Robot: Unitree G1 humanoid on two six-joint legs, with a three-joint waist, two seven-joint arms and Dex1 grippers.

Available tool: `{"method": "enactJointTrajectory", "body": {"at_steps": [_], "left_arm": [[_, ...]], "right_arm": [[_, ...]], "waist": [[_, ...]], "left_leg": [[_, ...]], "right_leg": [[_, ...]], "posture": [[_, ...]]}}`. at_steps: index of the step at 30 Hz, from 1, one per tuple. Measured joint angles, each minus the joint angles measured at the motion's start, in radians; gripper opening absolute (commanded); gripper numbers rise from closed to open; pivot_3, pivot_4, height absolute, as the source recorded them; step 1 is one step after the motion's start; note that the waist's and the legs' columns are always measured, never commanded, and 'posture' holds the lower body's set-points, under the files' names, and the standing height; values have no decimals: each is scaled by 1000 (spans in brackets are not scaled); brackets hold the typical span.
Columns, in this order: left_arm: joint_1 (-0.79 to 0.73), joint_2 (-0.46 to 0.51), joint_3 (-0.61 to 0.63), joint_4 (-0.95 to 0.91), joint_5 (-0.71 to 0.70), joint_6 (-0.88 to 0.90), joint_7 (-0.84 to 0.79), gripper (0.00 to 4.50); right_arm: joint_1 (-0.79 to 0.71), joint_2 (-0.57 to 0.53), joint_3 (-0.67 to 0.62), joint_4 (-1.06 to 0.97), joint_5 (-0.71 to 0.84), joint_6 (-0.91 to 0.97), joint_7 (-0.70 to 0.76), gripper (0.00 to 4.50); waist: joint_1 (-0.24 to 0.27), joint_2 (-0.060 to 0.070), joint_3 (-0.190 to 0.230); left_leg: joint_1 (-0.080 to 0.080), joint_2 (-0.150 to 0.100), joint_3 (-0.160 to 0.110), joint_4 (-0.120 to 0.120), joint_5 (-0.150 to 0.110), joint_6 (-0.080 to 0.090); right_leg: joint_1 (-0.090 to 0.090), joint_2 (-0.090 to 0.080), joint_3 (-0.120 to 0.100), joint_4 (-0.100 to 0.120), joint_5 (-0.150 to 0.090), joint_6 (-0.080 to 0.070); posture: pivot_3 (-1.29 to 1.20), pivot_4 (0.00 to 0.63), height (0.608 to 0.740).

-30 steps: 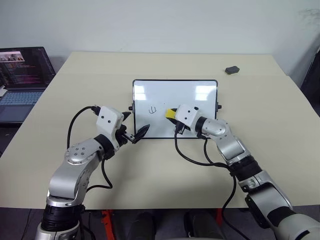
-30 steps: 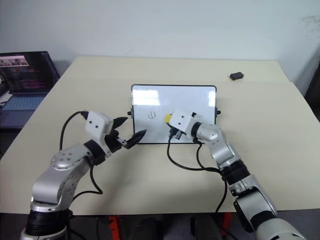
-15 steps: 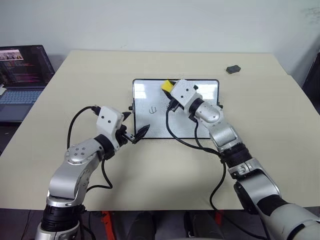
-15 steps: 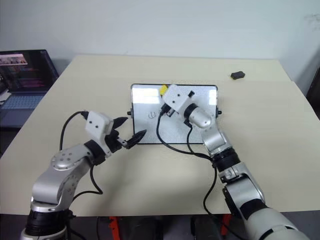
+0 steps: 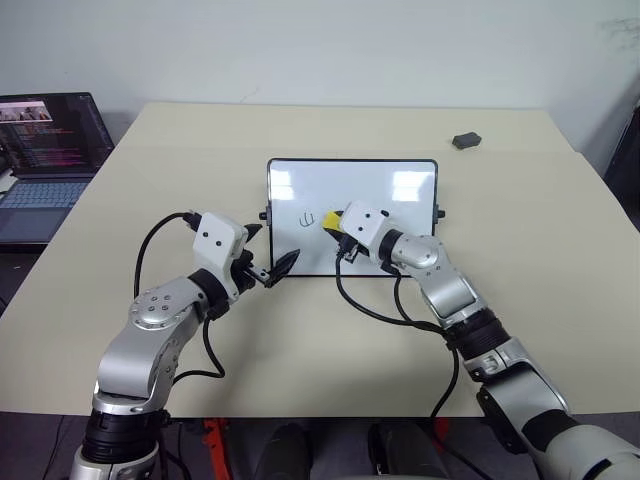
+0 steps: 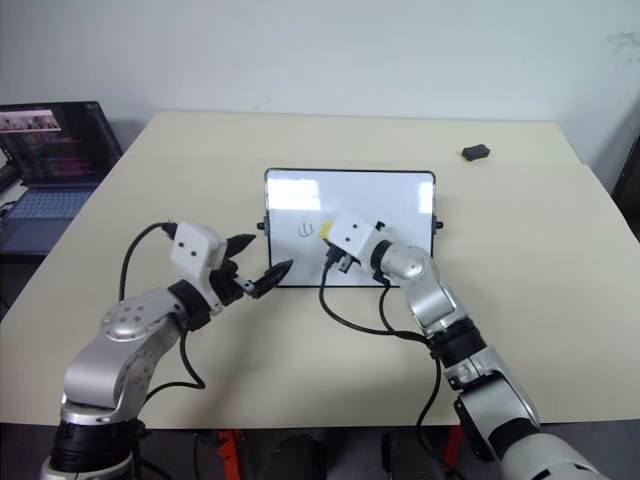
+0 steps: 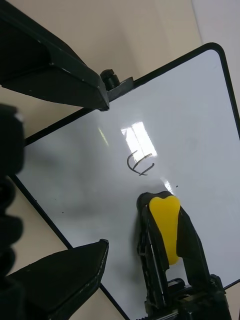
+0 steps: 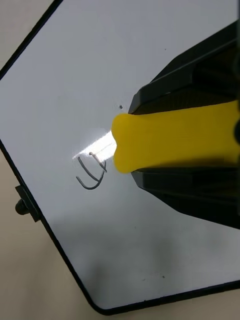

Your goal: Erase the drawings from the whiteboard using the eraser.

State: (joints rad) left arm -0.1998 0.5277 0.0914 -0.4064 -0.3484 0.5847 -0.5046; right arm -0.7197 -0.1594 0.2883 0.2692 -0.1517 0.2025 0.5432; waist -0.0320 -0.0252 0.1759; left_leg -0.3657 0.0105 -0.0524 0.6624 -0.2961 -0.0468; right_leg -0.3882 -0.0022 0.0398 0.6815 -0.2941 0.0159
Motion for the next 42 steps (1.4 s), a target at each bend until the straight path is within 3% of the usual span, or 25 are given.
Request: {"method": "enactJointTrajectory", "body": {"at_steps": [10, 17, 26, 42], "left_arm": [[0, -3, -2, 1, 1, -2, 2, 4500], [-2, -6, -10, 12, 2, -6, 1, 4500], [-5, -8, -15, 14, 6, -7, 2, 4500], [-6, -8, -15, 14, 6, -7, 10, 4500]], "right_arm": [[88, -32, -112, -195, 120, 177, -16, 1089], [39, 32, -95, -140, 70, 87, -139, 1089], [36, 48, 29, -86, 24, 75, -90, 1089], [-25, 52, -76, -37, 56, 73, -173, 1089]], "waist": [[-1, 0, 0], [-3, 0, 0], [0, 0, 0], [0, 0, -1]], "left_leg": [[-6, 0, 1, -1, 0, 0], [-6, 0, 1, 0, 0, 0], [-18, 0, 1, 1, 0, -1], [-17, 0, 1, 2, 0, 0]], "right_leg": [[-5, 0, 1, -2, 0, 0], [-7, 0, 1, -1, 0, 0], [-17, 0, 1, 0, 0, 0], [-17, 0, 1, 1, 1, 0]], "posture": [[0, 150, 740], [0, 150, 740], [0, 150, 740], [0, 150, 740]]}}
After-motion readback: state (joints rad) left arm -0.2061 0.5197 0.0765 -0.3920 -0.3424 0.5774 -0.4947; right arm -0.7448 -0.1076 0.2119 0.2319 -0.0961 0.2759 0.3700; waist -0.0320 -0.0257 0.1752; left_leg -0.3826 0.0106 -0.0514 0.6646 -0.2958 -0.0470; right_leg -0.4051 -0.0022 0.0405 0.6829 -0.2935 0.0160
